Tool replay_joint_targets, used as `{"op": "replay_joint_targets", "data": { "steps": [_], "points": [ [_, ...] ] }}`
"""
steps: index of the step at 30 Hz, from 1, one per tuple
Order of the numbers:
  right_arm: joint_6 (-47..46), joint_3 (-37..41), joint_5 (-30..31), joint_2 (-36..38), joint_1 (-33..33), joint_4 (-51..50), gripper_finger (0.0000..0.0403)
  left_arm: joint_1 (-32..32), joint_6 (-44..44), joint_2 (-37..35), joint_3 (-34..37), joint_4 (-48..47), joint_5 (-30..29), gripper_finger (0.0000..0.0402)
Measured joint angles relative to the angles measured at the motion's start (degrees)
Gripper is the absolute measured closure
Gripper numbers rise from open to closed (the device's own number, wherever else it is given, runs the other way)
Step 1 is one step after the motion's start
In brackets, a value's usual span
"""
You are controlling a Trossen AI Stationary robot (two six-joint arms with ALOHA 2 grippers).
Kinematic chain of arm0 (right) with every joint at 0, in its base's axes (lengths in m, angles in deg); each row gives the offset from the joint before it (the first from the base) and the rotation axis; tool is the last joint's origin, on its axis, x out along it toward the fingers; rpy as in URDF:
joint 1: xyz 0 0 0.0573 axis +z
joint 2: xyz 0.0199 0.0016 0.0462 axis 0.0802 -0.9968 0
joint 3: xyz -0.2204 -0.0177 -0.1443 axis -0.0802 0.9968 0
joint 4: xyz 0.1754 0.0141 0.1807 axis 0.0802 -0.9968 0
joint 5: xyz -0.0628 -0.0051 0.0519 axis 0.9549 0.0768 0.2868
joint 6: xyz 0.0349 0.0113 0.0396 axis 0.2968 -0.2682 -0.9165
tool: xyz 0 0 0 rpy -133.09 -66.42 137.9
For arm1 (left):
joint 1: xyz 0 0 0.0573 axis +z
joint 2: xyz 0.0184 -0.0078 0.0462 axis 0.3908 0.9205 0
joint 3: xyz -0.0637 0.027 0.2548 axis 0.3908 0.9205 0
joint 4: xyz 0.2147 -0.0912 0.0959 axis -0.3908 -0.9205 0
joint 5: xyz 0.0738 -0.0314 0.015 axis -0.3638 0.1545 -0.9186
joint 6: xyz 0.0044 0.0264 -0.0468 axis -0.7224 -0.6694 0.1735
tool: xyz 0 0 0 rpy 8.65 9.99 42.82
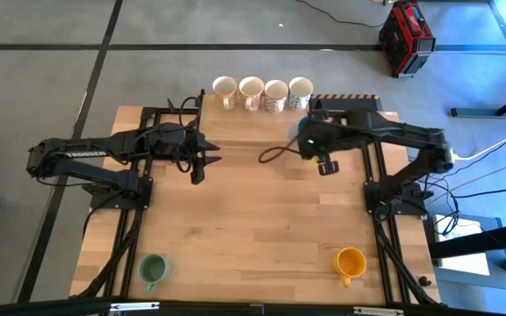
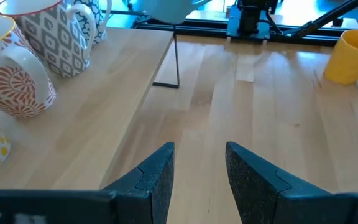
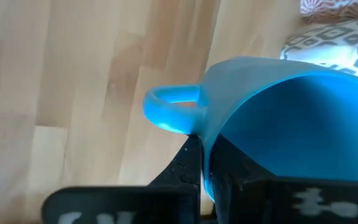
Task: Place coffee mugs
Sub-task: Put the blue mug on the shelf
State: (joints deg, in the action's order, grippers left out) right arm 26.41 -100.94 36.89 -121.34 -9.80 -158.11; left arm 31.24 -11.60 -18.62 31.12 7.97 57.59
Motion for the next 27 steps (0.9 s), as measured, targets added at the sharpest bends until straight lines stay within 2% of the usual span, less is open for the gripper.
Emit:
{"op": "replay_joint_targets", "data": {
  "steps": [8,14,27],
  "points": [
    [2.22,-4.48,-6.67,-7.51,-7.17,-3.10,0.0403,0.00,0.07,0.00,0.00,0.13,0.01,0.0263],
    [3.17,-4.64,-10.85,-8.83,-10.04,-3.50,0.0403,0.00,0.09,0.00,0.00,0.16,-0.12,0.0263],
    [6.68,-4.63,-12.05,-8.90,-13.05,0.49,0.0401,0.00,0.07,0.00,0.00,0.20,-0.18,0.0263]
  ]
}}
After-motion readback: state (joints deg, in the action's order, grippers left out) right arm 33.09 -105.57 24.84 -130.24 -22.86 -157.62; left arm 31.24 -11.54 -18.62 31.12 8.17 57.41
